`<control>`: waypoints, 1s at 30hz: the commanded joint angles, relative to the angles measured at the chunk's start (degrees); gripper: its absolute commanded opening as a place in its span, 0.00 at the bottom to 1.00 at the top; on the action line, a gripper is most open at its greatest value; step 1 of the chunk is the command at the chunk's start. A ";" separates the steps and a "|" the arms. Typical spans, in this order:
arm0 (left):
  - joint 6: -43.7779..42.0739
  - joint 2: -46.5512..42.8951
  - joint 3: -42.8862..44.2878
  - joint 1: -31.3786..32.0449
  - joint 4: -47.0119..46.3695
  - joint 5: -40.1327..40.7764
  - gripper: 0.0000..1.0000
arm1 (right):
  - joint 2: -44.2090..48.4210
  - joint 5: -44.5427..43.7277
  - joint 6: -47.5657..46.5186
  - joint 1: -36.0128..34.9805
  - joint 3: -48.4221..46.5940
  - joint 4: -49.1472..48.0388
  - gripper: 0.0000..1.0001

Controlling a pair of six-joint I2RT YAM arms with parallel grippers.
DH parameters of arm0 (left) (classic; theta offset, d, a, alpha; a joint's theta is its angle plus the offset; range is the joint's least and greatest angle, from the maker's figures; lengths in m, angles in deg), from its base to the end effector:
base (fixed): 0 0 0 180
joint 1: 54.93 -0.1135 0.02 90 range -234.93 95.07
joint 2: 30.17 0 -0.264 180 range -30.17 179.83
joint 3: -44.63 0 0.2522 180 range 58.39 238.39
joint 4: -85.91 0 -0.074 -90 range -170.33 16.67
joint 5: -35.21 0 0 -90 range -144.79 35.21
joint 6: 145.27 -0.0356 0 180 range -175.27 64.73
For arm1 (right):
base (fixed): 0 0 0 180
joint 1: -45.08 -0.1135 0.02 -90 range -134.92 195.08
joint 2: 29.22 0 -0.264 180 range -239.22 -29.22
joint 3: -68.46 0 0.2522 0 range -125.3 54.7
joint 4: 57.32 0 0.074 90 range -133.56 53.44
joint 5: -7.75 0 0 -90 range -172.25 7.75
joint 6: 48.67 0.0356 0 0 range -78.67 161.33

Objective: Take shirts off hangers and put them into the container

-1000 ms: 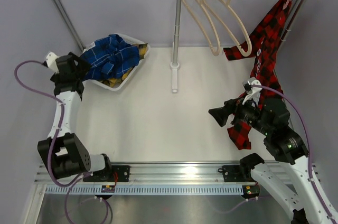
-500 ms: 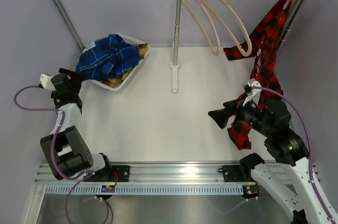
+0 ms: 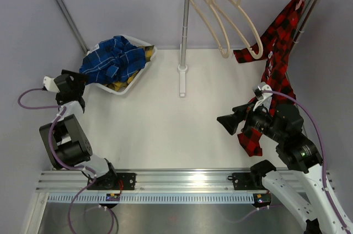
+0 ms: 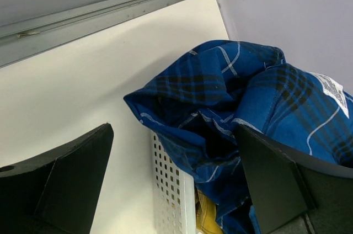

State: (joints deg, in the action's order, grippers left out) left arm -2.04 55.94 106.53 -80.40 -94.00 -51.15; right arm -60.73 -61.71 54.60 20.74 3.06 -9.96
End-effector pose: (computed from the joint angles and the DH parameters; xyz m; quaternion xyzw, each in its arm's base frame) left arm 0.2987 0.1448 0.2284 -0.5457 0.6384 -0.1042 0.5327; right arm 0.0939 0.0562 0.3671 -0.1844 0.7583 0.3289 0.5317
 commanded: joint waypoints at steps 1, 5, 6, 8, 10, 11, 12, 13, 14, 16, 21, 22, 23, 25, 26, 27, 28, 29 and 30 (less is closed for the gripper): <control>1.17 2.83 3.97 -0.54 -5.13 -0.21 0.96 | -0.40 0.82 -0.45 -0.62 0.04 -2.32 0.99; 1.87 5.38 6.34 -0.54 -6.19 -1.35 0.88 | -0.84 0.47 -0.45 -0.62 -0.04 -2.23 1.00; 2.05 5.82 6.87 -0.63 -6.19 -1.62 0.86 | -0.92 0.47 -0.45 -0.71 -0.04 -2.14 1.00; 2.05 7.14 8.10 -0.54 -6.45 -1.97 0.77 | -1.36 0.47 -0.45 -0.71 -0.04 -2.23 0.99; 1.70 7.76 8.46 -0.54 -7.07 -2.67 0.63 | -1.54 0.38 -0.53 -0.62 -0.13 -2.05 0.99; 1.26 8.02 8.72 -0.54 -7.51 -2.85 0.56 | -1.71 0.38 -0.53 -0.62 -0.13 -2.05 1.00; 1.17 8.29 8.81 -0.54 -7.95 -3.28 0.50 | -1.80 0.30 -0.53 -0.62 -0.13 -2.05 0.99; 0.91 8.46 8.81 -0.54 -8.30 -3.29 0.36 | -1.80 0.30 -0.53 -0.62 -0.13 -2.05 0.99; 0.73 8.38 8.81 -0.54 -8.91 -5.46 0.27 | -1.89 0.30 -0.53 -0.62 -0.13 -2.05 0.99; 0.47 7.76 8.81 -0.54 -9.01 -6.45 0.10 | -1.89 0.30 -0.45 -0.62 -0.13 -2.14 0.99; -3.83 4.78 11.78 2.26 -5.77 -10.14 0.00 | -1.98 0.47 -0.27 -0.62 -0.04 -2.32 0.99; -4.80 4.77 13.02 3.23 -4.10 -10.75 0.00 | -1.98 0.56 -0.27 -0.62 -0.04 -2.32 0.99; -7.07 4.95 13.99 5.24 -0.95 -11.37 0.00 | -1.98 0.56 -0.18 -0.62 0.04 -2.49 0.99; -9.80 5.91 17.14 7.44 2.14 -11.38 0.00 | -2.24 0.65 -0.10 -0.62 0.05 -2.67 0.99; -13.64 6.26 18.21 10.07 4.94 -10.33 0.00 | -2.33 0.82 -0.01 -0.62 0.05 -2.75 0.99; -15.33 6.79 19.44 11.31 6.62 -9.45 0.00 | -2.33 0.82 -0.01 -0.62 0.05 -2.67 0.99; -16.83 7.49 20.75 12.54 8.47 -8.92 0.00 | -2.59 0.82 -0.01 -0.62 0.05 -2.49 0.99; -18.76 9.50 23.20 14.29 11.62 -9.00 0.00 | -2.59 0.82 0.08 -0.62 0.05 -2.49 0.99; -19.13 10.48 24.10 14.92 12.78 -9.09 0.00 | -2.51 0.74 0.08 -0.62 0.13 -2.40 0.99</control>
State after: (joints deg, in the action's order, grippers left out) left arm -14.26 64.18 126.12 -68.32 -86.94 -58.93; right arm -62.98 -61.69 54.60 20.74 3.11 -9.96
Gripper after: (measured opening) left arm 0.019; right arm 0.993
